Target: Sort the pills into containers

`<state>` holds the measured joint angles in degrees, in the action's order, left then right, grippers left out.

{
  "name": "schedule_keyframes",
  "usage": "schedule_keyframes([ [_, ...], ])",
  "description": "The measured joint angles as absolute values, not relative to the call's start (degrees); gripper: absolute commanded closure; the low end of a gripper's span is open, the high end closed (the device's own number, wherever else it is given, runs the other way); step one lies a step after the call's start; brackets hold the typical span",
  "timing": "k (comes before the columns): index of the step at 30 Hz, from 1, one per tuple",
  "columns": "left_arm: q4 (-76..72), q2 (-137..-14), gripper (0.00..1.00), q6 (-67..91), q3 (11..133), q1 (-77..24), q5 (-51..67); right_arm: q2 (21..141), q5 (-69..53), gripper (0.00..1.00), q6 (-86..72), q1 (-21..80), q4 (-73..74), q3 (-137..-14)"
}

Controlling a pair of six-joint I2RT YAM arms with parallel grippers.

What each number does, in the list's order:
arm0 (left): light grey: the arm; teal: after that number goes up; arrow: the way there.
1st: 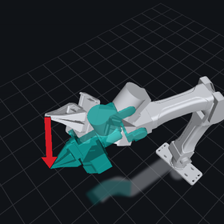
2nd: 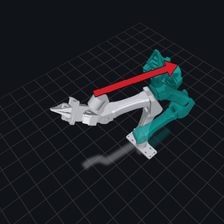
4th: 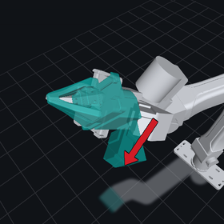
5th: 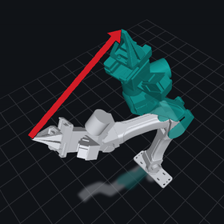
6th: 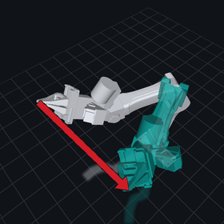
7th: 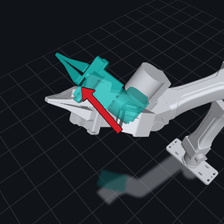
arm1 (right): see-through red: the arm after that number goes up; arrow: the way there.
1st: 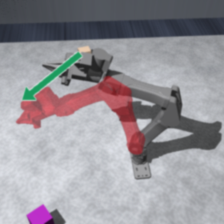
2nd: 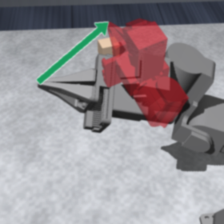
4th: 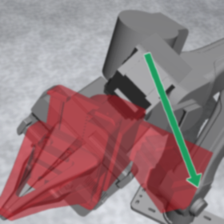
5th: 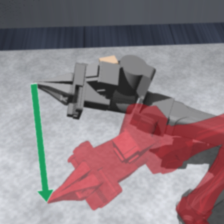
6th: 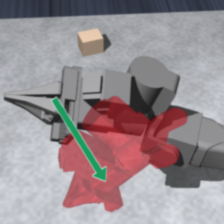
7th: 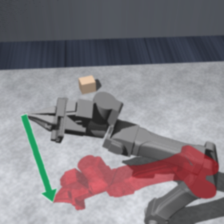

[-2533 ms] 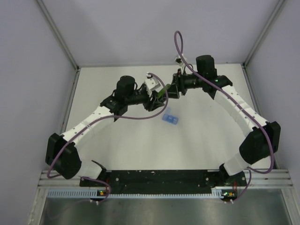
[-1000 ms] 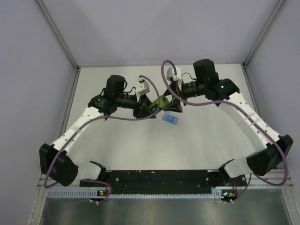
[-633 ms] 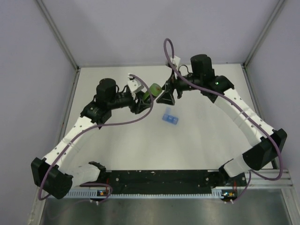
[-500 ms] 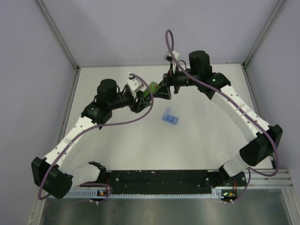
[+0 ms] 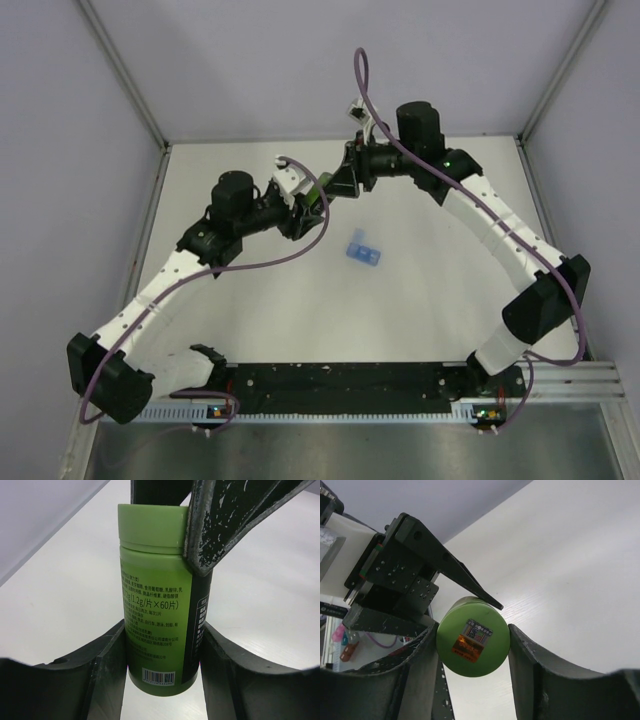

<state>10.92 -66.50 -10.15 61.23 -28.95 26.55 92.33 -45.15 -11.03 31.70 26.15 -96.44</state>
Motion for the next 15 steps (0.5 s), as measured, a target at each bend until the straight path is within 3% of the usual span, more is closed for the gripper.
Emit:
schedule_keyframes([
  [2, 10.59, -66.5, 1.0, -10.15, 61.14, -28.95, 26.61, 92.33, -45.63, 0.7, -10.55, 31.59, 26.06, -96.42],
  [5, 10.44, -66.48, 1.0, -10.11, 60.88, -28.82, 28.42, 92.31, -47.75, 0.71, -7.94, 31.33, 26.37, -96.33],
  [12, 13.1, -66.57, 1.0, -11.68, 60.84, -27.16, 43.81, 88.6, -53.49, 0.65, 10.79, 31.42, 35.05, -95.48],
  [15, 14.85, -67.68, 1.0, -12.47, 61.69, -27.16, 50.52, 86.13, -53.69, 0.54, 20.36, 32.42, 40.62, -95.44],
])
